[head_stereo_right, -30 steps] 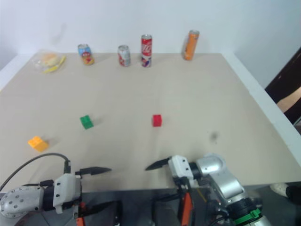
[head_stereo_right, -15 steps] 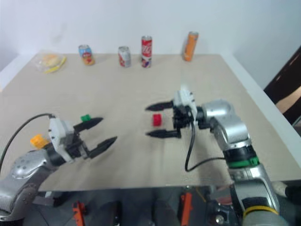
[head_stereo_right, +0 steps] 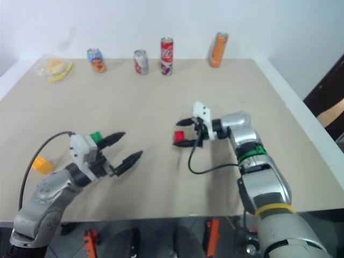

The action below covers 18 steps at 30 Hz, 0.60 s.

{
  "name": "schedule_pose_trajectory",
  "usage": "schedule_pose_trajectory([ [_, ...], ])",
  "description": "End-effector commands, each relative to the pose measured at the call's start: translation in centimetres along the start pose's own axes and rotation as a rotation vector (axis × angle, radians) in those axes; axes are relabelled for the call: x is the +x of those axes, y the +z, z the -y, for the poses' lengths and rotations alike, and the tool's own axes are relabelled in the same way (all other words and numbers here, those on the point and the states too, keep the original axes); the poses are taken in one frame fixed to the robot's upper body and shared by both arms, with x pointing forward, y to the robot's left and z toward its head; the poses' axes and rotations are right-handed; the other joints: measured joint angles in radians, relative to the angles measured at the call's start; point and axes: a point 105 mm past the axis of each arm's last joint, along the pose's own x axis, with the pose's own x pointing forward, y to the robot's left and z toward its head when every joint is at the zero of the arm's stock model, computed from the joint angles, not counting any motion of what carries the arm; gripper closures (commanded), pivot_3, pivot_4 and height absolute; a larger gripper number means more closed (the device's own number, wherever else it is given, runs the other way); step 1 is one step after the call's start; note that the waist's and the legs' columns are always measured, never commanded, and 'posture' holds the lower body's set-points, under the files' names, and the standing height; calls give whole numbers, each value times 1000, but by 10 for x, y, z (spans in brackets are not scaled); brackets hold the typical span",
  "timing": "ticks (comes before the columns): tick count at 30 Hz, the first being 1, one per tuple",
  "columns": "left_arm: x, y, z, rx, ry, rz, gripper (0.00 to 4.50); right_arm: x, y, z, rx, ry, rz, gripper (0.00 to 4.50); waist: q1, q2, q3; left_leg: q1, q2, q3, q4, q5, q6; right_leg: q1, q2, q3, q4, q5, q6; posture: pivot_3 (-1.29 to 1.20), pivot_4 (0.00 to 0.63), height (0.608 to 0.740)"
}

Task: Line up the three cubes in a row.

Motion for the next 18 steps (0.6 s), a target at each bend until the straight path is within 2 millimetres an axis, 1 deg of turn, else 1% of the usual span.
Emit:
schedule_pose_trajectory([
  [1,1,8,2,34,-18,36,10,1,6,6,-27,-22,2,0,0,0,0,0,0,0,0,0,0,0,0,0,0,0,1,0,150,740],
  [5,2,9,3,34,-30,50,10,4,1,6,-14,-32,-16,0,0,0,0,0,1,0,2,1,0,0,0,0,0,0,3,0,150,740],
  [8,3,9,4,33,-40,57,0,6,2,11,3,-68,-3,830,0,0,0,0,1,0,2,1,0,0,0,0,0,0,3,0,150,740],
  [10,4,9,4,33,-43,59,0,6,2,13,10,-85,-4,1591,0,0,0,0,1,0,2,1,0,0,0,0,0,1,3,0,150,740],
  [11,4,9,4,32,-45,60,0,6,1,13,12,-93,-6,1837,0,0,0,0,1,0,2,1,0,0,0,0,0,1,3,0,150,740],
  [14,5,9,6,29,-54,63,0,6,1,16,19,-113,-3,2968,0,0,0,0,1,0,2,1,0,0,1,0,0,0,3,0,150,740],
  [15,5,9,6,29,-57,62,0,5,1,16,20,-116,-3,3246,0,0,0,0,1,0,2,1,0,0,1,0,0,0,3,0,150,740],
  [18,5,8,10,30,-90,56,0,3,3,16,24,-111,14,3246,0,0,0,0,1,0,2,1,0,0,1,0,0,0,3,0,150,740],
])
